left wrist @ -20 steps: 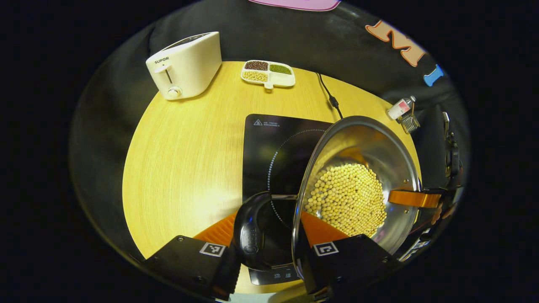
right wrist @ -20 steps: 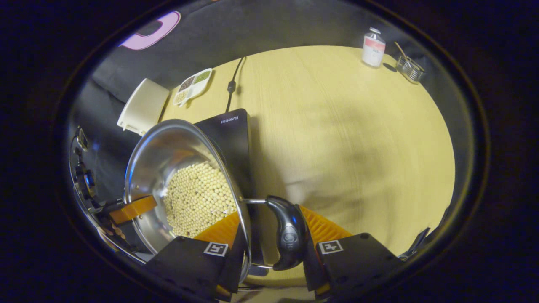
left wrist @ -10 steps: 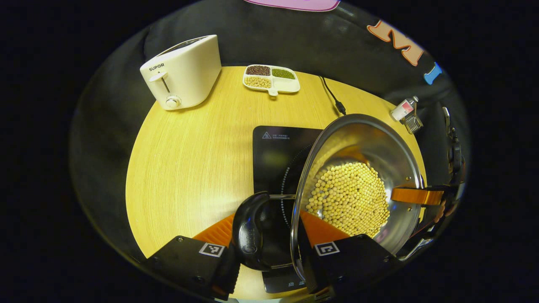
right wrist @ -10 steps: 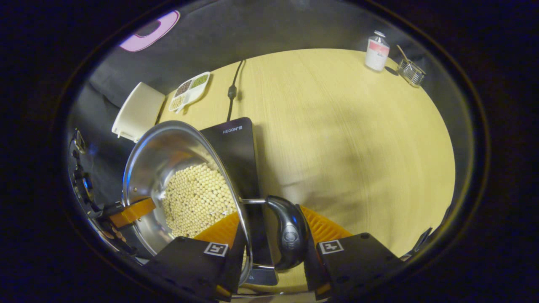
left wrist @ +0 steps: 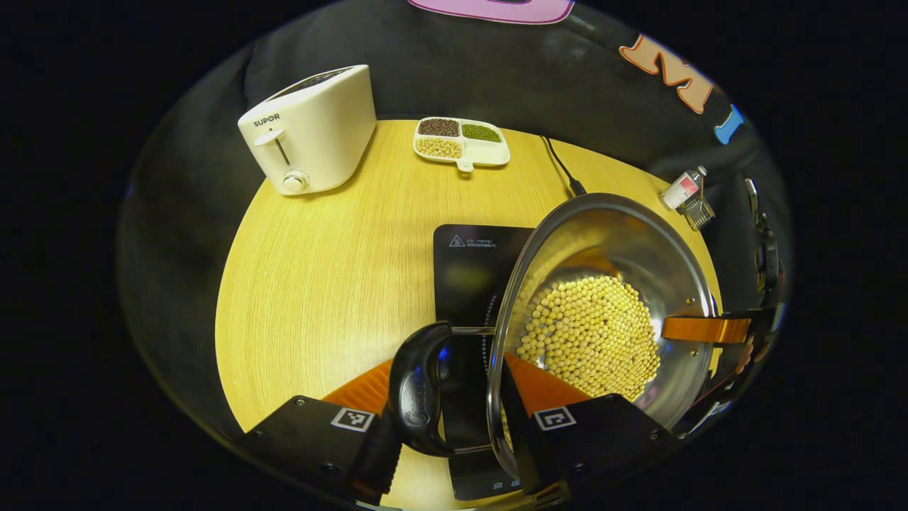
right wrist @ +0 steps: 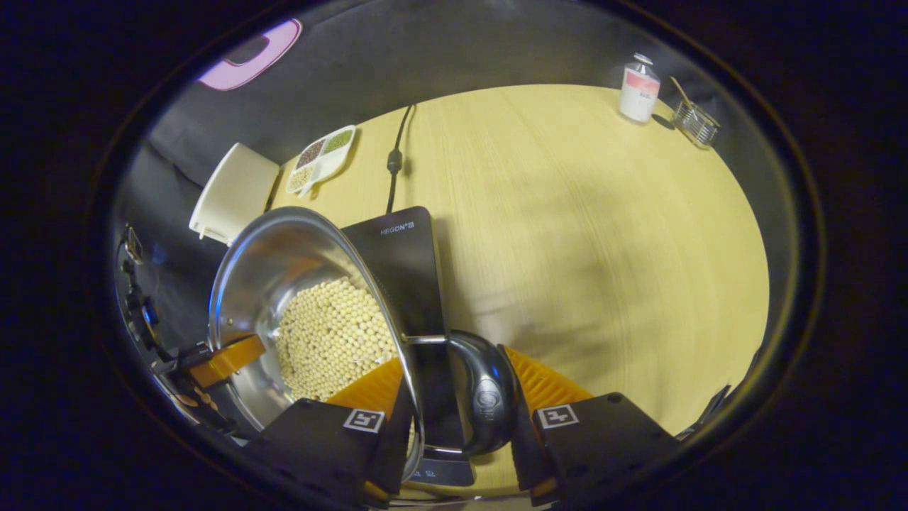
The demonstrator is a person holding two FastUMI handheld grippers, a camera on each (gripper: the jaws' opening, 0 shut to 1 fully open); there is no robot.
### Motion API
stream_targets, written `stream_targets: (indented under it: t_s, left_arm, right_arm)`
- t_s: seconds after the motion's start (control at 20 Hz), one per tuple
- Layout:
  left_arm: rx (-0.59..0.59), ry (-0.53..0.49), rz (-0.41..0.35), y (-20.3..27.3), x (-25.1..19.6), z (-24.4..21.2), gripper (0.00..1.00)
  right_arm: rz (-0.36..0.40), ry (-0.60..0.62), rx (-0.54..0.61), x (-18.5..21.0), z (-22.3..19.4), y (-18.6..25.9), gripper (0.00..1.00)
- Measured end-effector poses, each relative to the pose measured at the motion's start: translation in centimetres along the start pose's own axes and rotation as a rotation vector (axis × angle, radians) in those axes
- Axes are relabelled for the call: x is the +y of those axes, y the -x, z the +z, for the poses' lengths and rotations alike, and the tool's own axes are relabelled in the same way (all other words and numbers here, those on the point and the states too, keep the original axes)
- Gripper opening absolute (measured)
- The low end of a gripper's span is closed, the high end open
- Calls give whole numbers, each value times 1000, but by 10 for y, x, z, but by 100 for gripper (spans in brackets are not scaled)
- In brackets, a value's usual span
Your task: First push the handle of the pot to place it horizontally, then grasp the pot with both hands and set it on the induction cooktop.
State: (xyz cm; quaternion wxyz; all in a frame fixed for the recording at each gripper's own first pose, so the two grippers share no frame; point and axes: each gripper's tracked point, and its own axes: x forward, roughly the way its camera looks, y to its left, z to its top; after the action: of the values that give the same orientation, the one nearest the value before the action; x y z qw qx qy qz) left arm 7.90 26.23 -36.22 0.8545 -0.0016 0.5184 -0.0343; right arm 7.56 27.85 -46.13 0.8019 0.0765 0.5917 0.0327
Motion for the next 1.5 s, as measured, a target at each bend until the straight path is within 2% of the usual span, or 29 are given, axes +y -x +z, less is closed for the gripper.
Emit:
stream_targets:
  t_s: [0.3,0.4,0.45,0.55,0.6,0.65,0.7,0.9,0.95,1.0,1.05,1.1,1.15,1.25,1.3,1.35,1.4,1.45,1.5]
  left_arm:
    - [-5,12,5,1,0,-2,69]
    - [-16,-5,20,3,0,-2,73]
    - [-33,-23,48,6,3,2,77]
    - [-87,-36,87,14,11,11,87]
    - [-116,-46,102,18,11,18,100]
    - [-139,-58,115,24,11,21,100]
    - [-179,-64,126,30,11,28,98]
    - [-343,-25,184,58,17,47,98]
    - [-380,-16,201,67,19,51,98]
    - [-418,-9,218,77,20,55,98]
    - [-461,-3,240,89,20,60,98]
    - [-514,4,259,104,19,64,98]
    - [-567,10,274,120,16,69,98]
    - [-657,13,301,147,6,74,97]
    - [-695,13,312,160,-1,75,97]
    - [-727,16,319,172,-8,76,97]
    - [-758,22,321,185,-18,76,97]
    - [-787,37,327,196,-27,74,97]
    - [-808,46,335,206,-33,72,97]
  right_arm:
    - [14,-8,-6,1,3,0,60]
    - [57,-31,-24,7,8,6,58]
    - [80,-39,-41,7,12,9,60]
    - [100,-42,-80,5,21,18,84]
    - [97,-41,-103,0,24,22,96]
    - [93,-40,-127,-4,27,27,94]
    - [95,-41,-154,-6,32,32,100]
    - [118,-64,-287,-16,51,63,100]
    - [123,-66,-314,-19,54,73,93]
    - [130,-68,-347,-21,57,83,100]
    - [136,-69,-385,-24,61,93,93]
    - [142,-61,-425,-26,64,105,100]
    - [146,-50,-467,-28,67,117,92]
    - [158,-26,-547,-32,71,143,92]
    - [167,-12,-588,-34,73,156,100]
    - [171,2,-633,-37,75,171,92]
    - [173,21,-677,-39,78,185,92]
    - [171,40,-720,-42,79,199,100]
    - [165,60,-759,-45,81,214,91]
